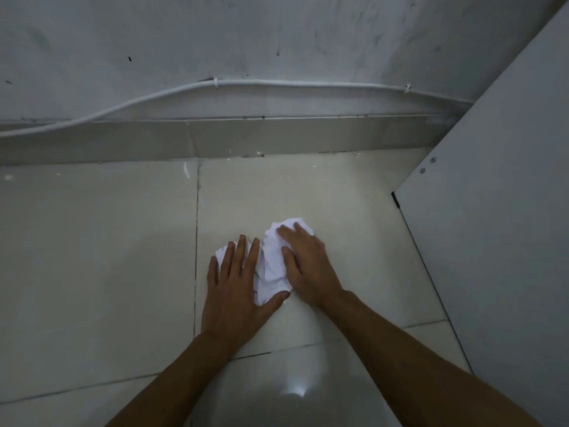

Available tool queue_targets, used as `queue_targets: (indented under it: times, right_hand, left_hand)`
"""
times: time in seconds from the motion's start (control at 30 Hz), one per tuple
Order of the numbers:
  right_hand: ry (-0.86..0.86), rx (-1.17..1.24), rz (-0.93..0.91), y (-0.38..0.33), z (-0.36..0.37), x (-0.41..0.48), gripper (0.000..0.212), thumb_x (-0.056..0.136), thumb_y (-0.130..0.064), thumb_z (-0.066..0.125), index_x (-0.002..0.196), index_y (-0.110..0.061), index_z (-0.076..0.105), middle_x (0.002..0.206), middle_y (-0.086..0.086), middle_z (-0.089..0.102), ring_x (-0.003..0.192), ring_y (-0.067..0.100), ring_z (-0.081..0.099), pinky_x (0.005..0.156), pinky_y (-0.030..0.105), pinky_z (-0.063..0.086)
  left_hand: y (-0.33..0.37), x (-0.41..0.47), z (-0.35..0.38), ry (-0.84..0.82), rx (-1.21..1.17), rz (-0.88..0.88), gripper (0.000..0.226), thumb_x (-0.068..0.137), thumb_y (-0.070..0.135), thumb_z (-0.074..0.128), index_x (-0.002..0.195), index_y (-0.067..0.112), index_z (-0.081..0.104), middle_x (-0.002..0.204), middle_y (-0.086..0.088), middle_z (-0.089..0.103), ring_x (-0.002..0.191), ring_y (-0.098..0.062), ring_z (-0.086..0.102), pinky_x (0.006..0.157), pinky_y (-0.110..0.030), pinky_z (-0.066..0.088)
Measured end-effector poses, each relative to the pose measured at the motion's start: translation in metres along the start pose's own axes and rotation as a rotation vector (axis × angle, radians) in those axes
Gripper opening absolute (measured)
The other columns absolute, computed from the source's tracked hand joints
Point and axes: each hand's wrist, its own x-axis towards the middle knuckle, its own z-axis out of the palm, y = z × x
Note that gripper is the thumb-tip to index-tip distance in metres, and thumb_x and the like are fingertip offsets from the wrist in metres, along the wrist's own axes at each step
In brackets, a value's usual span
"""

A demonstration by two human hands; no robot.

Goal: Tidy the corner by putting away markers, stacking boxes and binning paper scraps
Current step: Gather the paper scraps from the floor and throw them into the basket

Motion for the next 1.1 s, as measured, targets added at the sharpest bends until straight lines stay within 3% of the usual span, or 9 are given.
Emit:
queue_targets:
  times: [0.1,0.2,0.33,0.47,0.63,0.83,0.9,0.97,1.1]
  right_hand:
    - [0.05,0.164,-0.076,-0.013,0.014,-0.015,0.04,0.1,-0.022,0.043,0.131,-0.005,0.061,0.133,0.009,0.063,0.126,0.02,0.057,0.107,0.046,0.045]
    - [0.139,0.167,-0.091,-0.019,0.008,-0.017,0.04,0.098,-0.026,0.048,0.13,-0.007,0.061,0.134,0.006,0.062,0.125,0.017,0.056,0.108,0.041,0.044]
    - [0.153,0.012,0.028,-0.01,-0.003,-0.008,0.053,0.097,-0.043,0.042,0.143,-0.019,0.049,0.156,-0.001,0.039,0.146,0.011,0.03,0.119,0.031,0.016]
    - [-0.095,-0.056,0.043,-0.008,-0.004,-0.002,0.067,0.097,-0.057,0.025,0.155,-0.023,0.031,0.165,-0.003,0.02,0.153,0.011,0.008,0.124,0.044,0.002]
    - [-0.257,-0.065,-0.148,-0.02,0.006,-0.01,0.078,0.094,-0.06,0.038,0.156,-0.015,0.026,0.163,0.003,0.024,0.153,0.015,0.011,0.123,0.047,0.008]
    - [-0.258,0.003,-0.195,-0.026,0.005,-0.014,0.1,0.085,-0.078,0.041,0.159,-0.015,0.015,0.167,0.004,0.008,0.154,0.018,0.001,0.123,0.05,0.009]
    - [-0.228,0.03,-0.197,-0.027,0.004,-0.017,0.103,0.083,-0.078,0.044,0.159,-0.014,0.014,0.167,0.006,0.008,0.154,0.02,0.002,0.122,0.053,0.01]
    - [-0.182,0.055,-0.216,-0.027,0.009,-0.022,0.101,0.084,-0.076,0.045,0.158,-0.014,0.015,0.166,0.009,0.012,0.154,0.024,0.007,0.12,0.057,0.014]
    - [-0.124,0.063,-0.236,-0.025,0.018,-0.026,0.097,0.086,-0.077,0.043,0.155,-0.016,0.014,0.163,0.016,0.019,0.152,0.031,0.017,0.118,0.061,0.017]
  left_hand:
    - [-0.002,0.001,0.002,0.012,-0.026,0.042,0.082,0.088,0.077,0.028,0.152,0.026,0.022,0.158,-0.006,0.03,0.14,-0.036,0.037,0.112,-0.063,0.028]
    - [0.002,-0.001,-0.006,-0.038,0.091,-0.006,0.088,0.082,0.077,0.022,0.153,0.024,0.025,0.161,-0.008,0.023,0.149,-0.029,0.018,0.12,-0.052,0.011]
    - [-0.001,-0.003,-0.003,-0.024,0.066,0.009,0.088,0.085,0.079,0.026,0.147,0.019,0.042,0.155,-0.012,0.036,0.143,-0.032,0.033,0.116,-0.058,0.023]
    - [-0.001,-0.004,-0.003,0.023,0.022,0.038,0.086,0.086,0.078,0.03,0.145,0.017,0.045,0.155,-0.013,0.036,0.143,-0.031,0.034,0.116,-0.057,0.024]
    - [-0.014,-0.005,0.006,0.106,-0.417,0.001,0.078,0.09,0.072,0.033,0.152,0.024,0.027,0.156,-0.008,0.032,0.143,-0.022,0.03,0.114,-0.063,0.024]
    - [-0.015,0.0,-0.004,0.076,-0.658,0.027,0.065,0.08,0.079,0.037,0.141,0.058,0.032,0.146,0.035,0.037,0.135,0.009,0.035,0.114,-0.06,0.025]
    - [-0.022,0.0,0.002,0.086,-0.755,0.02,0.07,0.085,0.07,0.051,0.146,0.042,0.038,0.148,0.023,0.042,0.136,-0.001,0.04,0.113,-0.066,0.023]
    - [-0.029,0.001,0.0,0.018,-0.764,0.058,0.082,0.085,0.056,0.062,0.148,0.012,0.037,0.152,-0.002,0.042,0.139,-0.018,0.04,0.117,-0.055,0.027]
    - [-0.027,0.002,-0.017,-0.126,-0.847,0.09,0.082,0.086,0.048,0.064,0.154,0.026,0.022,0.158,0.005,0.03,0.144,-0.011,0.031,0.119,-0.025,0.021]
